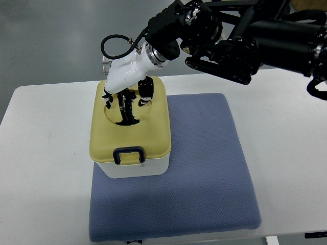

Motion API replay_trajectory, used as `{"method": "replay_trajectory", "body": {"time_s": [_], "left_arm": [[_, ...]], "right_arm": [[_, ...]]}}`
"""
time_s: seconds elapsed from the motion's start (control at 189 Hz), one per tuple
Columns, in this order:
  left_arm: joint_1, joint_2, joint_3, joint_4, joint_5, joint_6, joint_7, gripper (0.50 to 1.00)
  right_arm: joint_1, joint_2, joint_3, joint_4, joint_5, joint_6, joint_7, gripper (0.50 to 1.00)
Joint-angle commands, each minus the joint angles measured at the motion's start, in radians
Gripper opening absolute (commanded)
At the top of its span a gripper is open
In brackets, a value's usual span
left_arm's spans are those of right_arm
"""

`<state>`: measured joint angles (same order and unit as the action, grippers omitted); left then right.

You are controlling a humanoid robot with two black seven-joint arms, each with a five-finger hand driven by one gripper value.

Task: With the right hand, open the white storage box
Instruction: 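Lower the right hand and close its fingers around the black lid handle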

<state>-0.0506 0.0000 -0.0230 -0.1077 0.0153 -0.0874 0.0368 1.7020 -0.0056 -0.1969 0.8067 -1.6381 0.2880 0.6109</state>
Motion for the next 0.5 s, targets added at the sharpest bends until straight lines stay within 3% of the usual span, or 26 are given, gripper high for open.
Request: {"method": "replay_trajectory", "body": {"time_s": [0.0,0.497], "left_arm": [[0.000,0.000,0.000,-0.001,0.000,0.000,0.000,1.000],[0.000,0.000,0.000,-0.001,0.000,0.000,0.000,1.000]], "right_arm": [[0.008,-0.001,-0.004,0.012,-0.002,-0.004,0.000,0.776],[0.028,-0.001,-0.010,0.037,-0.014,-0.006,0.000,0.707]]}}
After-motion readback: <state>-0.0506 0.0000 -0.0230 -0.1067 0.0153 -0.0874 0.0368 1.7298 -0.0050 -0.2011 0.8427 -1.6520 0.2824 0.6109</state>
